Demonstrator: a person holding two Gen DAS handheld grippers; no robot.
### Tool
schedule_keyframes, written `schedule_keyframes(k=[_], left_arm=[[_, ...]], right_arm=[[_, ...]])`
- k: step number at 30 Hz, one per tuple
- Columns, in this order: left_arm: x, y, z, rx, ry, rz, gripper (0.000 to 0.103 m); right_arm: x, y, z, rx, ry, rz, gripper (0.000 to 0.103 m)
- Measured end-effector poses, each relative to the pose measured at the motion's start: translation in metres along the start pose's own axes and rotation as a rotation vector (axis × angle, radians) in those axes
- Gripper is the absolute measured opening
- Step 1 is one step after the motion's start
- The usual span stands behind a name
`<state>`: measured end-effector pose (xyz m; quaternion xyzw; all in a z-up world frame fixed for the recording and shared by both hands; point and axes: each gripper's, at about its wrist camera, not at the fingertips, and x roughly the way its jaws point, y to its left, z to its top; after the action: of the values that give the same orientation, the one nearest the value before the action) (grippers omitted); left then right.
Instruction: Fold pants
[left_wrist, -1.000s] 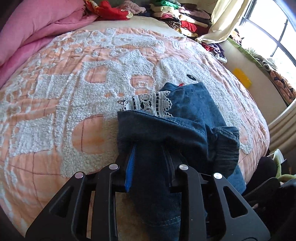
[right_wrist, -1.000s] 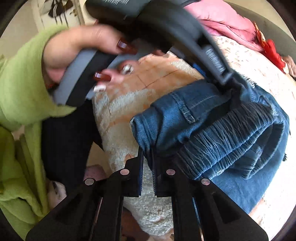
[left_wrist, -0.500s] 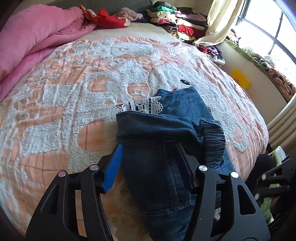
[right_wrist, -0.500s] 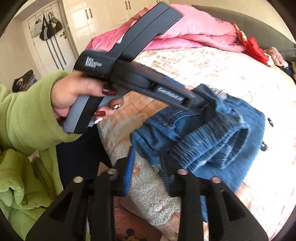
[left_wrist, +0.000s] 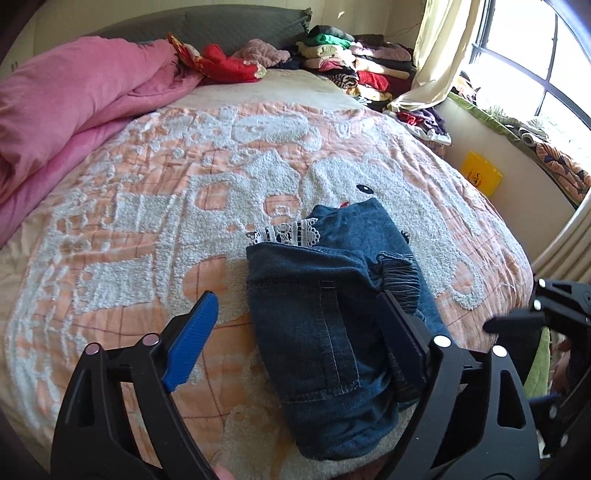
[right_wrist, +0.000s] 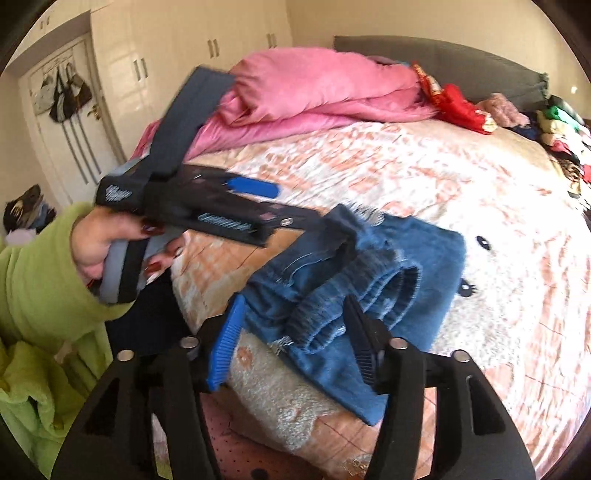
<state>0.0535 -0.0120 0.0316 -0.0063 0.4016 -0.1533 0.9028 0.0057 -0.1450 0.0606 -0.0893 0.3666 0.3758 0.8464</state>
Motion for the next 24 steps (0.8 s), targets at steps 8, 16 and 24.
schedule_keyframes(k=[8, 16, 24], left_arm=[[-0.02, -0.007, -0.007, 0.028, -0.038, 0.034, 0.093], [-0.014, -0.009, -0.014, 0.033, -0.021, 0.057, 0.093], [0.002, -0.002, -0.022, 0.008, 0.018, 0.059, 0.093]], right_arm=[[-0.014, -0.016, -0.001, 0.088, -0.066, -0.064, 0.079], [-0.014, -0.034, -0.003, 0.161, -0.08, -0.116, 0.087], [-0.002, -0.056, -0.011, 0.234, -0.052, -0.174, 0.087]])
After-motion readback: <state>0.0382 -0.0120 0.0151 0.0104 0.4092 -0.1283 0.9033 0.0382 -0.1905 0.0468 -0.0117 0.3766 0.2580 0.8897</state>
